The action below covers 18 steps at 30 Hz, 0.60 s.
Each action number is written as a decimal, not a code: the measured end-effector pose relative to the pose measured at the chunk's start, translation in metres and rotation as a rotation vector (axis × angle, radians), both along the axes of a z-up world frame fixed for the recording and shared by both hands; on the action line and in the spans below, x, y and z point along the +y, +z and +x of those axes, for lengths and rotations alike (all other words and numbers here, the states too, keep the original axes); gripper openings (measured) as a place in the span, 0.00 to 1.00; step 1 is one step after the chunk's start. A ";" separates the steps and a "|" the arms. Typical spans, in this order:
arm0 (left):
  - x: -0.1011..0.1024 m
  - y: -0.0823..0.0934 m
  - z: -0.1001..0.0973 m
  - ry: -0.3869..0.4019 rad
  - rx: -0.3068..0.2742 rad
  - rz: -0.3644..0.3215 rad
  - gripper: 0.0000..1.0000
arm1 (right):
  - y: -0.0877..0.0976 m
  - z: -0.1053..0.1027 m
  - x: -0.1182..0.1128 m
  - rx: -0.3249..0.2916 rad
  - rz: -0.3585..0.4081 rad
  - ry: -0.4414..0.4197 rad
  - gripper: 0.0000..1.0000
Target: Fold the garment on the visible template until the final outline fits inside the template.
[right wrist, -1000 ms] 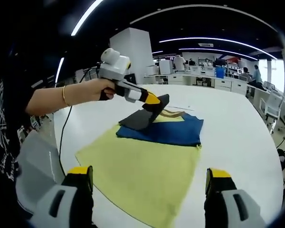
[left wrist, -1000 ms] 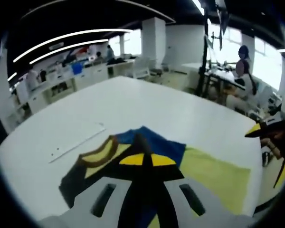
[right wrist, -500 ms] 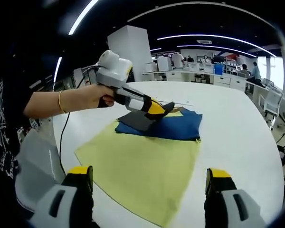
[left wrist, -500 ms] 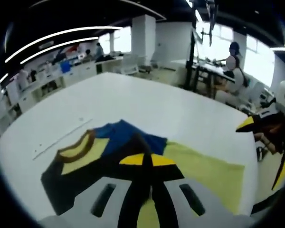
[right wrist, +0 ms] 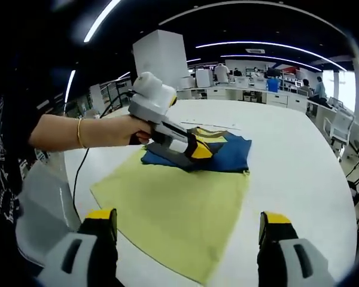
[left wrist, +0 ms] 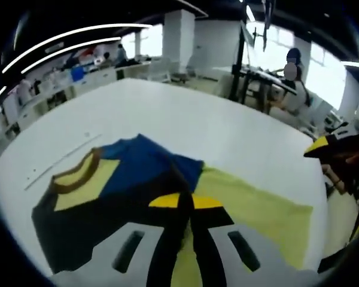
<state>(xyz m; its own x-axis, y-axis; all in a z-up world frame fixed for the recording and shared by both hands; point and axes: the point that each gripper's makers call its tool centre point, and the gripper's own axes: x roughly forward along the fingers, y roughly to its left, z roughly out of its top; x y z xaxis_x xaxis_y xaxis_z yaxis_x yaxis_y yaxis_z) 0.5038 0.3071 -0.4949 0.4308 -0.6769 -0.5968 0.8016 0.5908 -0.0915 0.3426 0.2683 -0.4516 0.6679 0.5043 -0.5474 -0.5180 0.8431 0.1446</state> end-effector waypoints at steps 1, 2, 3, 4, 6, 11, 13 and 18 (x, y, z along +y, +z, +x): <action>-0.001 -0.001 0.000 -0.004 0.001 -0.002 0.04 | 0.000 0.001 0.000 -0.002 0.002 -0.002 1.00; -0.004 -0.004 0.000 -0.013 0.006 -0.001 0.04 | 0.001 0.003 -0.001 -0.006 0.005 -0.008 1.00; -0.006 -0.006 0.000 -0.015 0.008 0.001 0.05 | 0.002 0.004 -0.001 -0.008 0.005 -0.008 1.00; -0.007 -0.008 -0.001 -0.017 0.013 0.003 0.05 | 0.002 0.005 -0.001 -0.011 0.003 -0.007 1.00; -0.011 -0.011 -0.004 -0.030 0.023 -0.005 0.04 | 0.002 0.005 -0.001 -0.014 0.000 -0.005 1.00; -0.015 -0.014 -0.009 -0.045 0.010 -0.009 0.18 | -0.001 0.004 -0.002 -0.011 0.005 -0.010 1.00; -0.012 -0.014 -0.007 -0.044 -0.016 0.005 0.20 | -0.003 0.002 -0.003 -0.006 0.007 -0.012 1.00; -0.006 -0.010 -0.005 -0.034 -0.034 0.003 0.28 | -0.006 0.000 -0.005 0.003 0.008 -0.015 1.00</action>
<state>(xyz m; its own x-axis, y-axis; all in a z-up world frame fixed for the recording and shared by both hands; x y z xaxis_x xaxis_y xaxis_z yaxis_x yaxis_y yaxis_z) 0.4986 0.3013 -0.5049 0.4276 -0.6902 -0.5838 0.8241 0.5630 -0.0621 0.3423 0.2628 -0.4578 0.6736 0.4989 -0.5453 -0.5050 0.8494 0.1533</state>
